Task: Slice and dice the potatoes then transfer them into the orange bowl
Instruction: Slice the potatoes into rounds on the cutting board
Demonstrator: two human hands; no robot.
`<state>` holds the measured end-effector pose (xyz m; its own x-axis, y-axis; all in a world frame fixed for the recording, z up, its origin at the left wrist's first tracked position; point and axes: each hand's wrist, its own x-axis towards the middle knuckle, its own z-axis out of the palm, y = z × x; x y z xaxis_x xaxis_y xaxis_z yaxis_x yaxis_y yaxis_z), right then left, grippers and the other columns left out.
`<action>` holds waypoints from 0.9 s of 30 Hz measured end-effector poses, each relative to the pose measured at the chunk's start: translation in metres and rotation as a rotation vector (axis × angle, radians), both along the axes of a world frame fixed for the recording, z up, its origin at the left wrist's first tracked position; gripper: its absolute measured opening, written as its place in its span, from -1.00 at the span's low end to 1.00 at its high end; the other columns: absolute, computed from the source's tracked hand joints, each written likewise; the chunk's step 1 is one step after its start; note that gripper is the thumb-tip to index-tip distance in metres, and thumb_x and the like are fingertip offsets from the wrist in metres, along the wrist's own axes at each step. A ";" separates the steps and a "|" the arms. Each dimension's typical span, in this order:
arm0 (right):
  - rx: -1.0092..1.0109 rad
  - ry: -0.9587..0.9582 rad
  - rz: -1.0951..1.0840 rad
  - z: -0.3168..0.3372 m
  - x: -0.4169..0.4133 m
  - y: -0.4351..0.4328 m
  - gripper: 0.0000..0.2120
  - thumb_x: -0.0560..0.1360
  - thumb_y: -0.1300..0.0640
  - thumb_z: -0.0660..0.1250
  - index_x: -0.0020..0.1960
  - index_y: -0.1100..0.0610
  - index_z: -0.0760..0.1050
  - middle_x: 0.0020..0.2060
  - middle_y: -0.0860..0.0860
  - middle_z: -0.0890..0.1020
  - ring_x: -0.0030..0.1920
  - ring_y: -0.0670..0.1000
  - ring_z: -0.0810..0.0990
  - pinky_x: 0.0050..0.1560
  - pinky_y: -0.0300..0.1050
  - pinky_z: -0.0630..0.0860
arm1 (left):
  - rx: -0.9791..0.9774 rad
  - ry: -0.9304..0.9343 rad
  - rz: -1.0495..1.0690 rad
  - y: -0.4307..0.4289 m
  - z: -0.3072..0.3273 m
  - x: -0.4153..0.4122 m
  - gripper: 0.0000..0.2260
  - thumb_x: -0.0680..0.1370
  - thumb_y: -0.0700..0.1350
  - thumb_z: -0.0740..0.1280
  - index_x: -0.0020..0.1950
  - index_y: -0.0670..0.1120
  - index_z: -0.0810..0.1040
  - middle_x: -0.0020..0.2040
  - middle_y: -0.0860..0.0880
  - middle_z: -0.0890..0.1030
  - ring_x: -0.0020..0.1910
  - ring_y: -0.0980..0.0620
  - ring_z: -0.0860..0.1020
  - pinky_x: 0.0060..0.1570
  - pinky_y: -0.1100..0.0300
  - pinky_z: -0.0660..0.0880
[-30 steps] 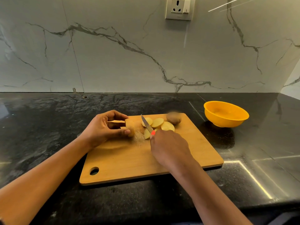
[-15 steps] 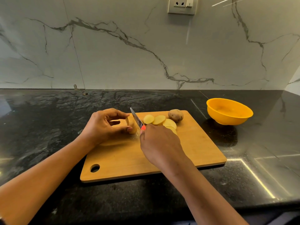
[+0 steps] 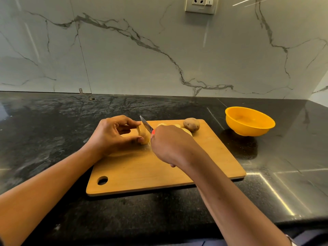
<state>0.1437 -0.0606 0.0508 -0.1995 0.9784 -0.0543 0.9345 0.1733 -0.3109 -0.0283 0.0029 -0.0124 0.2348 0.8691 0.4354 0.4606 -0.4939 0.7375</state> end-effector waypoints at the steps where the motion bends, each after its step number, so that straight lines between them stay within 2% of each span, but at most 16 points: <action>1: 0.017 -0.011 0.002 -0.001 0.001 -0.002 -0.78 0.62 0.22 0.13 0.19 0.20 0.48 -0.40 0.02 0.37 -0.41 -0.03 0.41 -0.31 -0.17 0.46 | 0.005 0.002 -0.002 0.000 0.000 0.000 -0.57 0.18 0.14 0.48 0.02 0.08 0.60 0.01 0.09 0.64 0.03 0.19 0.60 0.05 0.36 0.52; 6: 0.015 -0.038 -0.011 -0.001 -0.008 0.003 -0.79 0.60 0.23 0.14 0.14 0.20 0.51 -0.40 0.03 0.39 -0.43 -0.02 0.40 -0.40 -0.20 0.36 | -0.003 -0.004 0.001 0.000 0.000 0.000 -0.57 0.19 0.15 0.46 0.01 0.07 0.60 0.00 0.09 0.64 0.01 0.18 0.61 0.03 0.37 0.52; 9: 0.024 -0.045 0.002 -0.007 -0.010 0.002 -0.79 0.61 0.21 0.13 0.14 0.18 0.51 -0.38 0.02 0.40 -0.39 -0.01 0.40 -0.37 -0.16 0.39 | -0.015 -0.012 0.002 0.001 0.001 0.000 -0.55 0.16 0.18 0.46 0.00 0.08 0.60 0.00 0.11 0.64 0.01 0.19 0.61 0.01 0.41 0.51; 11: 0.026 -0.064 0.007 -0.012 -0.007 -0.003 -0.79 0.62 0.19 0.13 0.14 0.17 0.51 -0.33 0.02 0.42 -0.34 0.00 0.43 -0.31 -0.14 0.38 | -0.033 -0.022 0.010 0.002 0.000 0.000 -0.56 0.15 0.15 0.48 0.00 0.08 0.61 0.02 0.13 0.63 0.00 0.20 0.61 -0.01 0.45 0.49; 13: 0.027 -0.070 0.009 -0.013 -0.005 -0.007 -0.80 0.63 0.18 0.13 0.13 0.17 0.51 -0.29 0.02 0.44 -0.28 0.01 0.45 -0.33 -0.14 0.35 | -0.052 -0.023 0.011 0.002 -0.001 0.000 -0.56 0.17 0.11 0.49 0.01 0.07 0.60 0.04 0.13 0.62 0.01 0.20 0.59 -0.03 0.47 0.48; 15: 0.033 -0.072 0.014 -0.012 -0.008 -0.003 -0.79 0.63 0.18 0.14 0.15 0.17 0.51 -0.27 0.02 0.45 -0.26 0.00 0.45 -0.33 -0.14 0.35 | -0.061 -0.020 0.013 0.003 0.000 0.000 -0.55 0.16 0.13 0.48 0.02 0.07 0.60 0.05 0.11 0.62 0.03 0.17 0.59 -0.01 0.44 0.50; 18: 0.027 -0.075 0.017 -0.012 -0.013 -0.001 -0.78 0.62 0.16 0.15 0.20 0.15 0.49 -0.17 0.03 0.47 -0.16 0.02 0.45 -0.18 -0.10 0.36 | -0.066 -0.030 0.014 0.003 0.000 -0.001 -0.54 0.14 0.18 0.48 0.00 0.08 0.60 0.05 0.10 0.63 0.05 0.13 0.61 0.05 0.33 0.53; 21: 0.009 -0.110 0.016 -0.016 -0.008 -0.009 -0.79 0.62 0.17 0.14 0.18 0.15 0.50 -0.12 0.05 0.52 -0.16 0.01 0.43 -0.16 -0.10 0.33 | -0.071 -0.029 0.018 0.004 -0.001 -0.002 -0.55 0.14 0.17 0.49 -0.02 0.10 0.60 0.05 0.13 0.62 0.04 0.14 0.60 0.03 0.36 0.53; 24: -0.011 -0.104 0.001 -0.017 -0.007 -0.013 -0.79 0.62 0.16 0.15 0.18 0.16 0.50 0.01 0.08 0.58 -0.10 0.04 0.49 -0.16 -0.10 0.34 | -0.084 -0.020 0.012 0.004 -0.001 -0.001 -0.57 0.16 0.13 0.49 0.00 0.10 0.60 0.06 0.13 0.62 0.06 0.14 0.60 0.02 0.38 0.52; 27: 0.010 -0.077 0.007 -0.015 -0.012 -0.002 -0.77 0.63 0.15 0.15 0.21 0.15 0.50 -0.05 0.07 0.56 -0.09 0.03 0.50 -0.15 -0.11 0.36 | -0.090 -0.023 0.014 0.004 -0.001 -0.001 -0.56 0.16 0.13 0.49 0.01 0.11 0.59 0.09 0.10 0.62 0.09 0.12 0.59 0.08 0.26 0.53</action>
